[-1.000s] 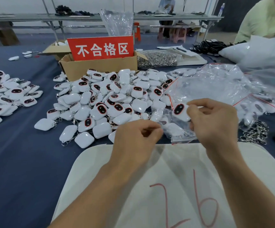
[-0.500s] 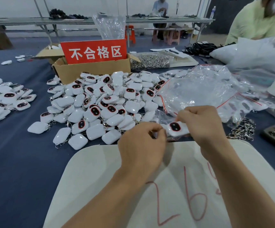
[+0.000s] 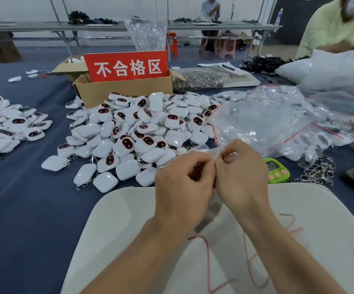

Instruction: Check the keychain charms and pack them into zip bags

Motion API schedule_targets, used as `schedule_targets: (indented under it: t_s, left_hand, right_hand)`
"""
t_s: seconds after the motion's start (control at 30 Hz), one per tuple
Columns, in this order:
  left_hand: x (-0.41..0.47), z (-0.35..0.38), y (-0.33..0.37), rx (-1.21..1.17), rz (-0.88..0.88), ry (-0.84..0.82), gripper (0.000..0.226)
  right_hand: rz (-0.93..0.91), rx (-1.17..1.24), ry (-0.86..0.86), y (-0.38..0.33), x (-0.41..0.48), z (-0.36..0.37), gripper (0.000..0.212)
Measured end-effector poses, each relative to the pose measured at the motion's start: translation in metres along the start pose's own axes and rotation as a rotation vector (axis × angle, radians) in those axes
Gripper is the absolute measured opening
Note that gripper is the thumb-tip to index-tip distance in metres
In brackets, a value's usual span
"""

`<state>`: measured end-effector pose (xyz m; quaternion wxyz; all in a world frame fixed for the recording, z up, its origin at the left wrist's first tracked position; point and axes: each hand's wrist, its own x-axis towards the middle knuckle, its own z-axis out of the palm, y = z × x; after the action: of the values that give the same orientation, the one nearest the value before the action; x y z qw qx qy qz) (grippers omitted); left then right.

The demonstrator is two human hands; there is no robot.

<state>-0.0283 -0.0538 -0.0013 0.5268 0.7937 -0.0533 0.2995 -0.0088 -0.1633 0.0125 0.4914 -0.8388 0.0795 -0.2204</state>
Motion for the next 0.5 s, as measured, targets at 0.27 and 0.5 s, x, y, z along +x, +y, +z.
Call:
schedule_targets:
  t_s: [0.27,0.5]
  left_hand:
    - [0.011,-0.005,-0.018,0.069,-0.006,-0.275,0.015]
    - [0.029,-0.017,-0.032,0.21,-0.205,-0.134,0.017]
  right_hand:
    - [0.073,-0.447,-0.123,0.006,0.011,-0.013,0.018]
    - [0.22,-0.691,-0.118,0.011,0.021,-0.024,0.046]
